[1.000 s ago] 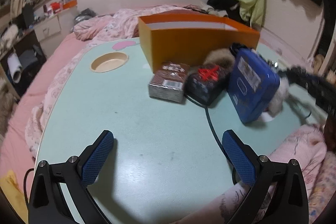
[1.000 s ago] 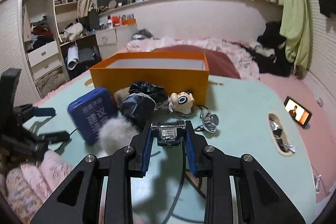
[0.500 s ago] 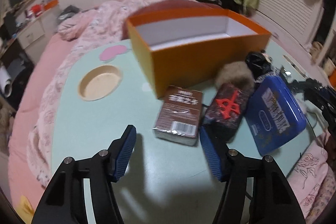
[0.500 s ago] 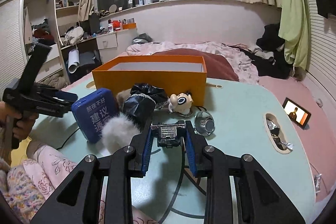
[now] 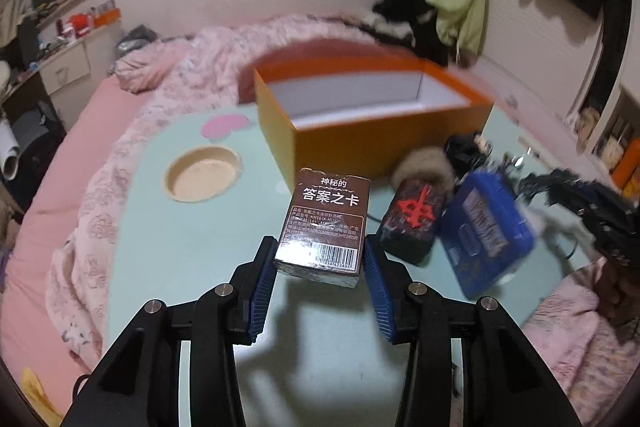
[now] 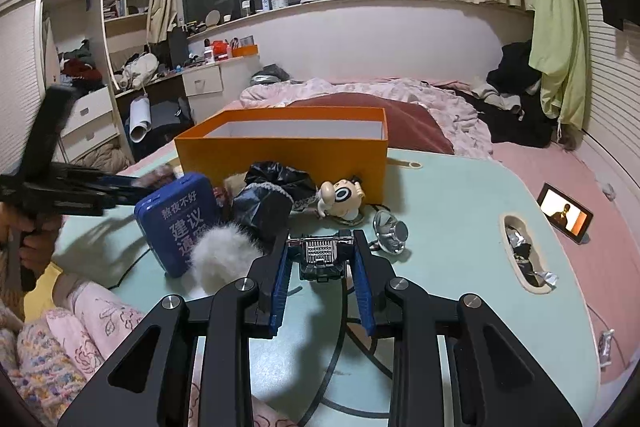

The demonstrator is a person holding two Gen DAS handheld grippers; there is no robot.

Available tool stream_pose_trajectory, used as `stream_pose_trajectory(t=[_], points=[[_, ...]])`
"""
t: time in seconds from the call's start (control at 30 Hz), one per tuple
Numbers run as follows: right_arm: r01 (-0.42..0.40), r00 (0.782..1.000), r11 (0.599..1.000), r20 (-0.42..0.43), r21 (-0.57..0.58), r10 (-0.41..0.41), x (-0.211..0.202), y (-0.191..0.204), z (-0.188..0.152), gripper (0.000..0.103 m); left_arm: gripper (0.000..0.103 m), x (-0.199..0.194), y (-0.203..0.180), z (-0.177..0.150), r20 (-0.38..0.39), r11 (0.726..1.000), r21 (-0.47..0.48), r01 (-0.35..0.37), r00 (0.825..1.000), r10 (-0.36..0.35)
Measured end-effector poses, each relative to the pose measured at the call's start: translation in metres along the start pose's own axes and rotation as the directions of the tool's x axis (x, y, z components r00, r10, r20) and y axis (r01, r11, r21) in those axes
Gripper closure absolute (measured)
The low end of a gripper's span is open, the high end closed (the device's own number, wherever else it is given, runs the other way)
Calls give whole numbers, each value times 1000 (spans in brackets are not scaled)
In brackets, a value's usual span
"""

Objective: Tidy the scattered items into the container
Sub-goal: 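Drop teal car into orange box with right tool while left tool places brown card box inside, then withdraw both open tools from the orange box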

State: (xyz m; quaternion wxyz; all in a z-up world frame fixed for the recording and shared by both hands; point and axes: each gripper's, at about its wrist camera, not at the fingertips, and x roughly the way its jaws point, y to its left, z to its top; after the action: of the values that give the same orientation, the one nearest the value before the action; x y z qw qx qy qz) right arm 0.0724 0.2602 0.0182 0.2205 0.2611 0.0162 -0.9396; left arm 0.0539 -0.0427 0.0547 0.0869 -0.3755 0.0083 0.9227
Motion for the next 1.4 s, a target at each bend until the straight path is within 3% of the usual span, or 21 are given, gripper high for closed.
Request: stream_pose_trajectory(t=[0.17,0.3,0.53,0.77,0.87,0.93,1.0,1.1,1.17,1.23,1.4], points=[[-39,999,998,21,39,38,-2,-4,25,73,62,-28,0,32,105,1000,-11,-1,994,2],[-54,997,998,48,34,52,7,-1,62,73,62,-24,-10,68,139,1000,-4,9,990,-8],[-71,997,997,14,35,70,61,3,119,73,62,43,-30,113,32,1000,15,5,999,-5],[-95,983,986,-145,139,115,138,-17,134,73,60,100,-31,129,-69,998,3,-63,996,63],[-106,978,974,-158,201,140,149,-27,135,71,53,97,-25,129,-52,998,-29,-48,998,47],[-103,981,964,-133,245,139,144,-35,136,62,44,90,-21,126,-33,998,-48,-33,999,32],[-120,985,954,-85,273,148,130,-39,137,52,42,80,-18,121,-14,998,-59,-33,999,33],[-110,991,964,-43,243,124,108,-36,139,51,37,62,-15,108,7,997,-68,-26,1000,27],[-112,992,968,-22,226,120,93,-31,136,51,28,51,-14,97,14,997,-80,-15,1000,16],[-117,992,969,-11,219,123,81,-28,133,42,25,40,-14,84,19,996,-87,-10,1000,11],[-92,995,983,-14,162,95,42,-13,103,37,19,19,-13,38,-5,996,-65,-52,999,52]])
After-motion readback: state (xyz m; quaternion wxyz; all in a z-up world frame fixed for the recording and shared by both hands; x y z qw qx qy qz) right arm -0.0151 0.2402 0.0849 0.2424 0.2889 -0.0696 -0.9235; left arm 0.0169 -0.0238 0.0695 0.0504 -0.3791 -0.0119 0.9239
